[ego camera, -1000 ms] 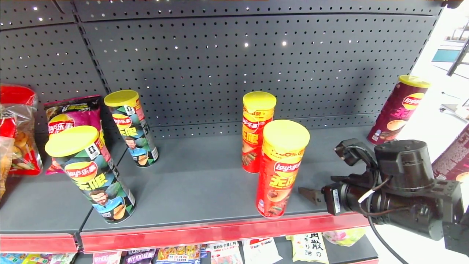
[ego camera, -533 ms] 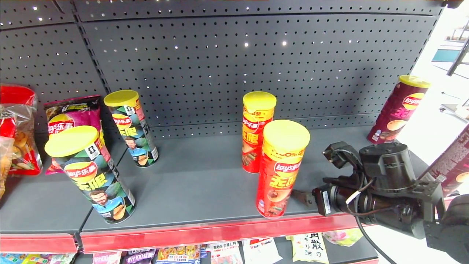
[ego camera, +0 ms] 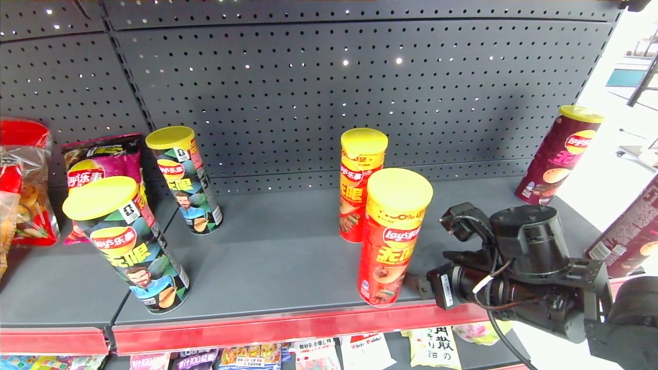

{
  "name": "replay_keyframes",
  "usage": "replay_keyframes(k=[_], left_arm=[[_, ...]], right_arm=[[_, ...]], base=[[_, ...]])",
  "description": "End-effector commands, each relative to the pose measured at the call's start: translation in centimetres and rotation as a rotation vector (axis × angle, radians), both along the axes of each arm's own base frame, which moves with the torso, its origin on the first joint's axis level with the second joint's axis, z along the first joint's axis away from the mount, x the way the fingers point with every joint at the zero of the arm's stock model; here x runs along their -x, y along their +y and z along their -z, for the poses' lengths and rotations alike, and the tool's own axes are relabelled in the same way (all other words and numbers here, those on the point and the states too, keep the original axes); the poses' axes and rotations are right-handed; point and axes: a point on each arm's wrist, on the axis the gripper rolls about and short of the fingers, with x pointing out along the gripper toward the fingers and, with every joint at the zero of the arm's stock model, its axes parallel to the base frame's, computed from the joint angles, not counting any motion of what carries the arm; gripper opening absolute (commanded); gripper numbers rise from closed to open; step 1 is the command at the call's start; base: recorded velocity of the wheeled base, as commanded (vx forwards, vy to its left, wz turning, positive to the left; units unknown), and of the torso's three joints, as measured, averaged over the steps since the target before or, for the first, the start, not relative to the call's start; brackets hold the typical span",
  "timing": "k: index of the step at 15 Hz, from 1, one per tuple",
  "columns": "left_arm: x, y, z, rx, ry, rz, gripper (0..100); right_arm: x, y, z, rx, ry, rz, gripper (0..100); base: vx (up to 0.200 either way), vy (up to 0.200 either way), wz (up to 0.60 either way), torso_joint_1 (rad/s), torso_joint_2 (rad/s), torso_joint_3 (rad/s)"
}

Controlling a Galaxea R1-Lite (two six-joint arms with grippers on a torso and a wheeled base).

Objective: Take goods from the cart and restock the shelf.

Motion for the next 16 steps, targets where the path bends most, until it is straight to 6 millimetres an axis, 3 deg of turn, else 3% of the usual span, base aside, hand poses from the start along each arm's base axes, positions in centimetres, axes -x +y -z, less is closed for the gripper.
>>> replay_keyframes(k=[1,16], left_arm=[[0.0,0.0,0.0,0.0,0.001,-0.001,100],[0.0,0.0,0.0,0.0,0.001,-0.001,100]], right_arm=[[0.2,0.2,0.0,0.001,-0.001,-0.007,100],[1.4,0.2,-0.3,-0.002,-0.009,-0.032,100]], base=[[0.0,0.0,0.0,0.0,0.0,0.0],[0.0,0.0,0.0,0.0,0.0,0.0]])
